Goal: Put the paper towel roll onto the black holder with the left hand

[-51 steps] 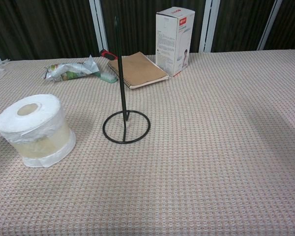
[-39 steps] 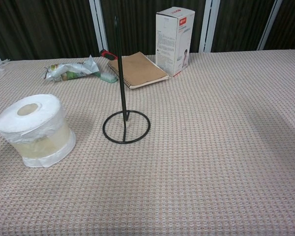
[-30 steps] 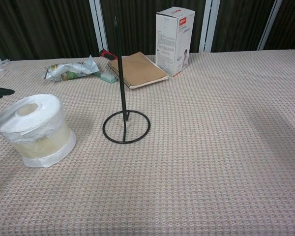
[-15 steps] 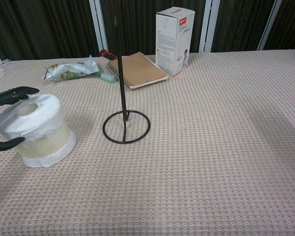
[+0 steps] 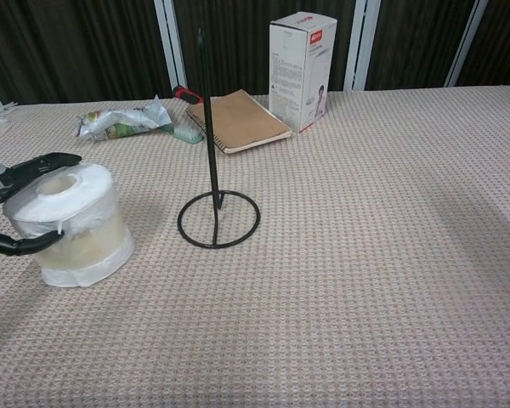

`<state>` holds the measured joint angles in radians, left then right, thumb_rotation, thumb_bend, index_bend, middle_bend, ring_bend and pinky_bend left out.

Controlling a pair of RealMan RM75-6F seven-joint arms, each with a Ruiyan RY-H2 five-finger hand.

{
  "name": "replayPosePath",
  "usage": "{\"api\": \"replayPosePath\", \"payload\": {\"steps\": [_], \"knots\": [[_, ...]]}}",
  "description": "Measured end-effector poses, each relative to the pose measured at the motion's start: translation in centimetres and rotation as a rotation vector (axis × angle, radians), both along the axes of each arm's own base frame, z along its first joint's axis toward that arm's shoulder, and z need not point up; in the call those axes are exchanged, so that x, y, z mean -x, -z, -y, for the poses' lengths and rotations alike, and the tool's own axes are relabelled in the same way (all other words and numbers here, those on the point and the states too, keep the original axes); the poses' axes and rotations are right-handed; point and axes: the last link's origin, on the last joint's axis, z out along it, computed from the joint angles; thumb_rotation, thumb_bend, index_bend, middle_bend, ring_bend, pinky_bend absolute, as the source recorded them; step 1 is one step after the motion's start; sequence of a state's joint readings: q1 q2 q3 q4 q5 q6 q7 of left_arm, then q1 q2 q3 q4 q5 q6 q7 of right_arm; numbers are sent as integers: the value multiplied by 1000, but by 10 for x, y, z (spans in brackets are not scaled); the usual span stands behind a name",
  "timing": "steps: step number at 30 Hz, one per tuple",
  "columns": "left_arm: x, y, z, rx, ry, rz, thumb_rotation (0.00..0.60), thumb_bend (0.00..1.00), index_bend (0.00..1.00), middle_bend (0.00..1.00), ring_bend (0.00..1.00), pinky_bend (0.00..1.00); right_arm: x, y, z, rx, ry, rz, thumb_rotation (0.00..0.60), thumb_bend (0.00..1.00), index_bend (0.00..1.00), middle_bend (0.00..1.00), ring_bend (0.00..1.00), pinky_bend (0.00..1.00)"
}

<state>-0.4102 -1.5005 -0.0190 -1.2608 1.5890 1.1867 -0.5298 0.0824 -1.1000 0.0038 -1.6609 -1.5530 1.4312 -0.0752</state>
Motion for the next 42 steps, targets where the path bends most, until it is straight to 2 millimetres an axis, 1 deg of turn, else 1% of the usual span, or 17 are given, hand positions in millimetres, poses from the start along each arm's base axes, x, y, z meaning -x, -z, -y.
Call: {"api": "replayPosePath", "payload": {"steps": [1,2,4,6,8,13,16,20,24,26,28,30,31,32,35,39,42], "knots": [[0,1,-1,-1,-3,12,600,388,282,294,368,628,0,0,0,-1,1,0,600,82,0,0,0,0],[0,3,-3,-10,-7,28,600,423,353,389,448,693,0,0,0,-1,1,1,600,82,0,0,0,0],[-1,4,-5,-38,-11,47,600,503,447,518,563,807,0,-1,0,1,1,3,600,82,0,0,0,0],[-1,3,-7,-81,-19,72,600,599,514,599,642,892,0,-1,0,2,0,4,600,82,0,0,0,0],[-2,-1,-8,-119,-25,99,600,658,547,631,675,925,0,-1,-1,0,0,5,600,82,0,0,0,0],[-6,-17,-8,-203,-3,152,600,685,571,651,693,944,-1,-1,-2,-5,-4,8,600,81,0,0,0,0],[-13,-35,-8,-277,34,194,600,685,578,657,698,950,-1,-2,-3,-4,-6,13,600,81,0,0,0,0],[-32,-70,-8,-391,93,281,600,696,590,672,711,961,-1,-3,-3,-7,-5,18,600,82,0,0,0,0],[-54,-107,-16,-477,127,344,600,703,589,674,713,962,-1,-4,-4,-16,-7,25,600,82,0,0,0,0],[-68,-125,-22,-500,131,389,600,704,588,674,713,962,-2,-4,-4,-19,-11,25,600,82,0,0,0,0],[-80,-137,-27,-498,132,434,600,701,587,672,713,962,-2,-4,-5,-17,-13,24,600,81,0,0,0,0],[-98,-148,-32,-478,138,483,600,694,587,672,713,963,-2,-4,-5,-17,-12,22,600,82,0,0,0,0],[-106,-151,-34,-464,143,500,600,692,586,672,713,963,-2,-4,-5,-16,-12,20,600,82,0,0,0,0],[-121,-153,-36,-435,152,524,600,690,585,672,713,962,-2,-4,-5,-15,-11,19,600,82,0,0,0,0],[-143,-151,-40,-391,174,535,600,686,584,671,712,962,-2,-4,-4,-6,-8,18,600,82,0,0,0,0],[-163,-144,-45,-374,203,502,600,687,583,670,711,962,-2,-5,-4,-10,-5,20,600,81,0,0,0,0],[-175,-133,-47,-359,217,468,600,684,580,668,711,962,-2,-5,-4,-19,-6,26,600,82,0,0,0,0]]}}
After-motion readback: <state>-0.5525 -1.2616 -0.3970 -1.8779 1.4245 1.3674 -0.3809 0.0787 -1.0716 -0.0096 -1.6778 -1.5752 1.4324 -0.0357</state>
